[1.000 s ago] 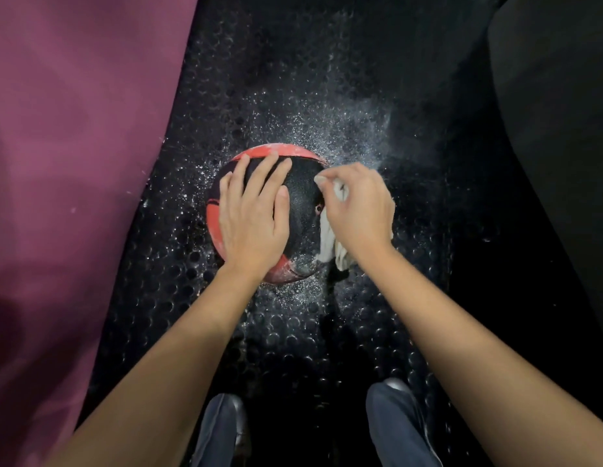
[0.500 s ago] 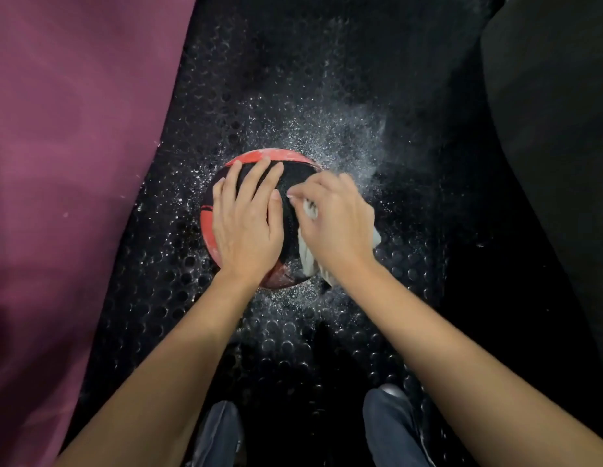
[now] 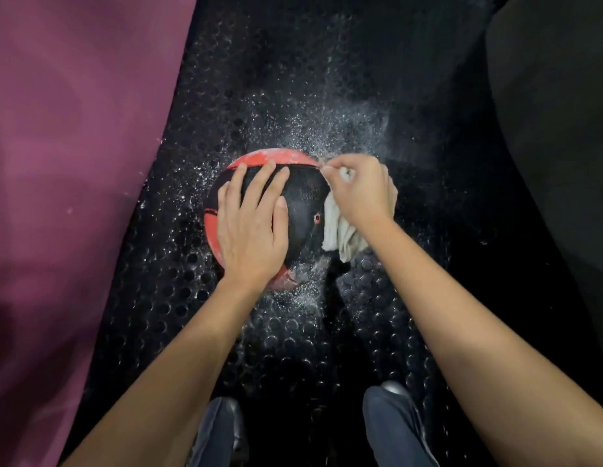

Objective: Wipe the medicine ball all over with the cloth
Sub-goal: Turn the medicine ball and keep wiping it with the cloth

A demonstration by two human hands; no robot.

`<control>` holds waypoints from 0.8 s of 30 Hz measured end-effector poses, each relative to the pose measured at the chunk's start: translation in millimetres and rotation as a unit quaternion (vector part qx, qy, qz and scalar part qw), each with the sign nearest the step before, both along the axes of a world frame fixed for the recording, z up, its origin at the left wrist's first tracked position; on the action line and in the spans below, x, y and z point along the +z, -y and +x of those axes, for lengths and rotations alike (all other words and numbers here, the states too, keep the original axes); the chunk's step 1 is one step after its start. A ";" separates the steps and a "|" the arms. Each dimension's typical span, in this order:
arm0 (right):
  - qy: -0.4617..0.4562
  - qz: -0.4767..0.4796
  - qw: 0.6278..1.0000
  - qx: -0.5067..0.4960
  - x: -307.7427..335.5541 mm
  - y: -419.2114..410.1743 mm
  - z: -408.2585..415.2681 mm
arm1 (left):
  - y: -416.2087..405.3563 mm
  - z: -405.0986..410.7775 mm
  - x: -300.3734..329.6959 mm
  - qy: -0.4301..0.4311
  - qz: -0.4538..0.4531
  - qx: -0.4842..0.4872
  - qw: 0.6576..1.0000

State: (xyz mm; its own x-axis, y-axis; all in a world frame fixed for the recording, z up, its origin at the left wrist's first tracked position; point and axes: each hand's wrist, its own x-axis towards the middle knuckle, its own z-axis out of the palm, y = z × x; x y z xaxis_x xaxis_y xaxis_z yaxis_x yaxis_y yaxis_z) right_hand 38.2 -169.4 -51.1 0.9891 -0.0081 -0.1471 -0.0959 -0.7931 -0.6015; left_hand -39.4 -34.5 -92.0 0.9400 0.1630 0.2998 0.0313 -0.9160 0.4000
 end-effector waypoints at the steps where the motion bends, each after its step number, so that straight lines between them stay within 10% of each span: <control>1: -0.008 0.000 1.000 -0.010 -0.4 0.7 0.7 | 1.4 -1.0 -0.1 0.002 0.004 -0.001 1.000; 24: 0.043 0.013 0.996 0.078 7.6 -15.4 -11.1 | -5.0 -7.0 0.0 -0.004 0.012 -0.006 1.000</control>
